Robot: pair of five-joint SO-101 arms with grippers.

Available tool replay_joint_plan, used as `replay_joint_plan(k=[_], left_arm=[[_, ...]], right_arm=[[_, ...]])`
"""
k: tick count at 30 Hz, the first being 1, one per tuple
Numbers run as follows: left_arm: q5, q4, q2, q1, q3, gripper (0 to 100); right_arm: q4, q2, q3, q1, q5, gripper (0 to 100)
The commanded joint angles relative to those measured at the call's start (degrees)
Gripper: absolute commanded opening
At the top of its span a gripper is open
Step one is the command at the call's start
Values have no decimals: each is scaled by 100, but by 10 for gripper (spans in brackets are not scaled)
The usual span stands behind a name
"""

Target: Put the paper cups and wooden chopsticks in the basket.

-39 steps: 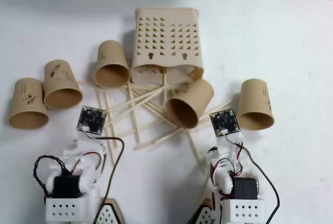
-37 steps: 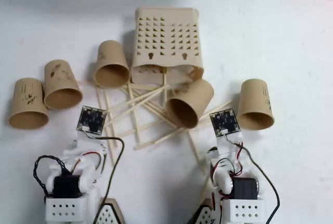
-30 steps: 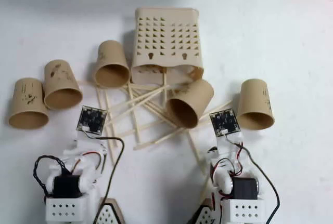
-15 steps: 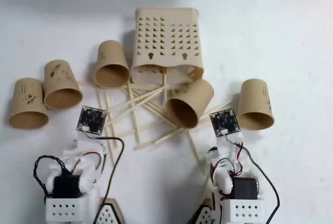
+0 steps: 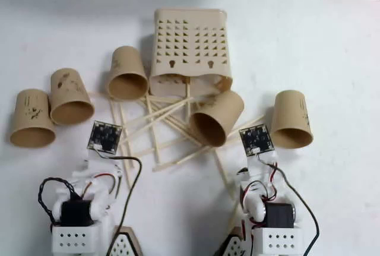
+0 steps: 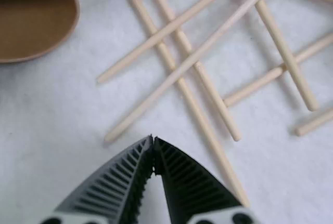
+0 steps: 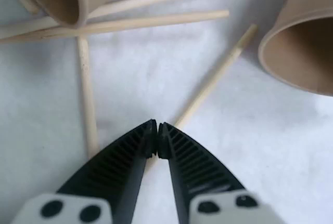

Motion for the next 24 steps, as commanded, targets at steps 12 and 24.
replay_joint_plan(k=[12, 24], left_arm=[[-26, 26, -22, -4, -26, 24], [-9, 26, -22, 4, -26, 24]], right_arm=[[40, -57, 53, 40, 44, 19], [40, -75, 53, -198, 62, 19]])
